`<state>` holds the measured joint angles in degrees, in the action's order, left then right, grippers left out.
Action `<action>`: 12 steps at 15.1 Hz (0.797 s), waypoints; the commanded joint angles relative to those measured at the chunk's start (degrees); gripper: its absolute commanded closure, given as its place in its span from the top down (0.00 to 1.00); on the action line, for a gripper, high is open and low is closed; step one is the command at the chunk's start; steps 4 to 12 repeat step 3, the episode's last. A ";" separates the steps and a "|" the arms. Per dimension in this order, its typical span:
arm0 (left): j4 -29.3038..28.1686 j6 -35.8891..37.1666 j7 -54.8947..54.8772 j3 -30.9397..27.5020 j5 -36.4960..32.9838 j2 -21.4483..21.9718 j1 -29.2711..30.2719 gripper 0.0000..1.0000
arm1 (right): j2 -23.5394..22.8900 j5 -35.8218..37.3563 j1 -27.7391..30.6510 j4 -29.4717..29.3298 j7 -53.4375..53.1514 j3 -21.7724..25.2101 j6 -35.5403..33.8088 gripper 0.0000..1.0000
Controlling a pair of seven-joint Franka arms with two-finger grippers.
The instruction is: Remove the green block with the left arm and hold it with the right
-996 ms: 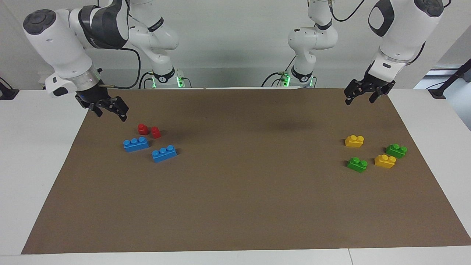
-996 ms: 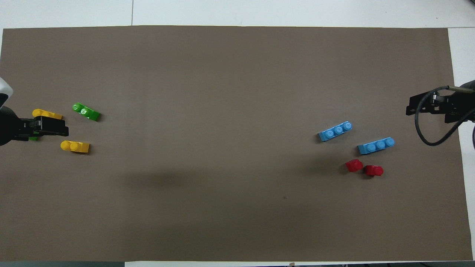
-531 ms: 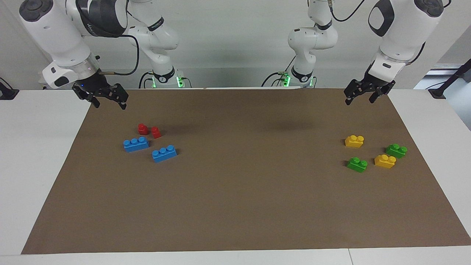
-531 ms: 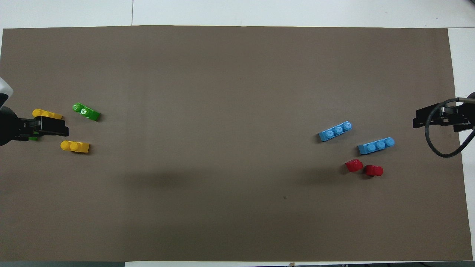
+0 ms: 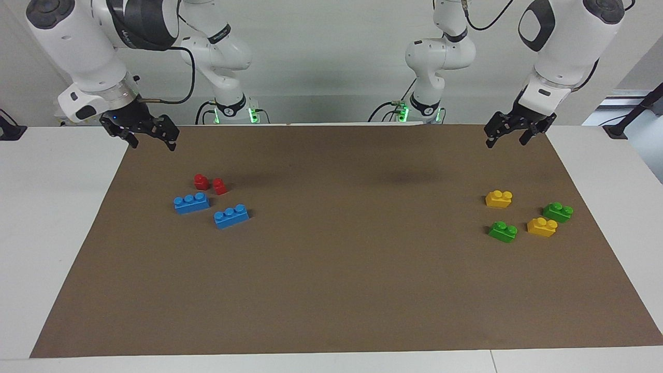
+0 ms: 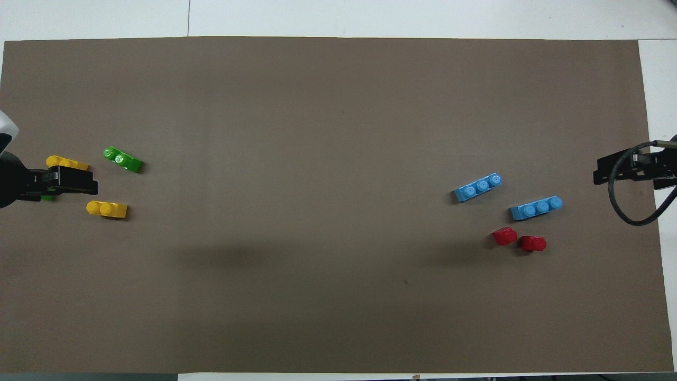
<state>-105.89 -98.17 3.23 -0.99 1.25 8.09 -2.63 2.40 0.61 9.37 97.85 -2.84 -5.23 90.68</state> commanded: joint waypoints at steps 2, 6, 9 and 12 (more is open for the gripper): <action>0.51 1.40 -0.33 -0.15 -0.73 0.43 -0.18 1.00 | -0.64 1.49 0.65 -1.08 1.43 -0.31 -0.06 1.00; 0.42 1.40 -0.33 -0.15 -0.73 0.43 -0.18 1.00 | -0.64 2.02 0.65 -1.08 1.87 -0.31 -0.06 1.00; 0.42 1.40 -0.33 -0.15 -0.73 0.43 -0.18 1.00 | -0.64 2.02 0.65 -1.08 1.87 -0.31 -0.06 1.00; 0.42 1.40 -0.33 -0.15 -0.73 0.43 -0.18 1.00 | -0.64 2.02 0.65 -1.08 1.87 -0.31 -0.06 1.00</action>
